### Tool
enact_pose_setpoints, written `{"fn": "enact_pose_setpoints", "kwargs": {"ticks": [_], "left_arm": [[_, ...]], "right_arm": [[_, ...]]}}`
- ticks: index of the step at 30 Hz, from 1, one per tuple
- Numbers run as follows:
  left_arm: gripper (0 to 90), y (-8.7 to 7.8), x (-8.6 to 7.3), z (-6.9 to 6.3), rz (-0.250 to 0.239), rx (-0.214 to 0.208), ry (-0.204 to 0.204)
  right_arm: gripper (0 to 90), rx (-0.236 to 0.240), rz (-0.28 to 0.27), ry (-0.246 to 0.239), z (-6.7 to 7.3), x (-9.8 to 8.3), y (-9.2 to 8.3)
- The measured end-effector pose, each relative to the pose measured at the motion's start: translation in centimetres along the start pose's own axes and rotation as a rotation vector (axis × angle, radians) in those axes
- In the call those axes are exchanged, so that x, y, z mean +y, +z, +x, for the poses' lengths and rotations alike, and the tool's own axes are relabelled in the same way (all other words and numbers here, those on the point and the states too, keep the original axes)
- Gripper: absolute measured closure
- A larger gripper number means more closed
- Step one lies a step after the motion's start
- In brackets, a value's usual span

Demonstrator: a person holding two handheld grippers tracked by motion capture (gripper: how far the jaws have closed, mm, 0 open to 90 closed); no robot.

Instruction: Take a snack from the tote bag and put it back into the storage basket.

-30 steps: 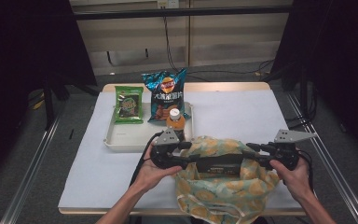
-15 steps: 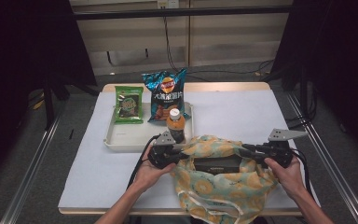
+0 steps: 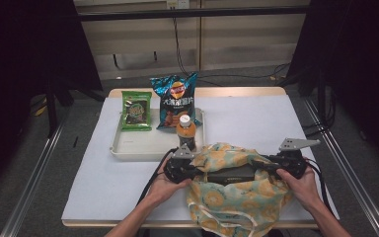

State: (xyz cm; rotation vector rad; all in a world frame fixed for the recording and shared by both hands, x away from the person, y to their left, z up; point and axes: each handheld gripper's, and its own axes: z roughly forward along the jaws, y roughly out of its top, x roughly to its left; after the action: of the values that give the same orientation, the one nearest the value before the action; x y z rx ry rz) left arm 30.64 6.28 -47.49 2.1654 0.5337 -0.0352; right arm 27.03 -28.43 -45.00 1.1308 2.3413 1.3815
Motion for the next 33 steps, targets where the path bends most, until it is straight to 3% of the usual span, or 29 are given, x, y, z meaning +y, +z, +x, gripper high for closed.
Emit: {"fn": "enact_pose_setpoints", "kwargs": {"ticks": [2,4,6,8,9,11,13,16,21,25,27,29,33], "left_arm": [[89.7,0.0,0.0,-0.7,0.022,-0.021,0.02],[89.6,-0.2,-0.1,-1.3,0.015,-0.072,0.011],[89.5,-0.2,-0.2,-1.8,0.019,-0.09,0.019],[88.8,-0.5,-0.1,-1.9,0.016,-0.069,0.027],[85.6,-0.7,0.1,-1.7,0.008,-0.063,0.003],[71.0,-1.3,0.3,-1.3,-0.022,-0.04,-0.023],[69.8,-2.2,0.6,-1.2,-0.06,-0.026,-0.023],[58.9,-3.5,1.0,-1.7,-0.115,-0.026,-0.017],[54.5,-4.9,2.1,-2.8,-0.187,-0.01,0.016],[49.2,-5.9,2.8,-2.7,-0.235,-0.008,-0.001],[48.6,-6.3,2.9,-2.7,-0.253,0.002,0.006],[50.9,-6.7,3.0,-2.7,-0.288,-0.015,-0.002],[70.4,-7.1,3.3,-3.5,-0.316,-0.072,0.052]], "right_arm": [[69.8,0.005,0.003,0.001,0.1,0.0,-0.1],[71.2,0.021,0.006,0.001,0.1,-0.1,-0.3],[73.0,0.035,0.013,0.002,0.1,-0.3,-0.5],[74.8,0.044,0.017,0.0,0.2,-0.3,-0.7],[75.4,0.042,0.019,-0.001,0.2,-0.3,-0.8],[77.7,0.034,0.015,-0.001,0.3,-0.3,-0.9],[79.0,0.034,0.012,0.0,0.3,-0.3,-0.9],[79.3,0.033,0.007,0.005,0.2,-0.2,-0.9],[79.0,0.024,-0.017,0.005,0.2,0.1,-0.9],[79.9,0.013,-0.018,0.006,0.4,0.4,-0.8],[80.3,0.006,-0.017,0.006,0.3,0.4,-0.6],[80.6,0.003,-0.013,0.01,0.1,0.4,-0.5],[80.7,-0.001,-0.015,0.013,0.0,0.5,-0.3]]}}
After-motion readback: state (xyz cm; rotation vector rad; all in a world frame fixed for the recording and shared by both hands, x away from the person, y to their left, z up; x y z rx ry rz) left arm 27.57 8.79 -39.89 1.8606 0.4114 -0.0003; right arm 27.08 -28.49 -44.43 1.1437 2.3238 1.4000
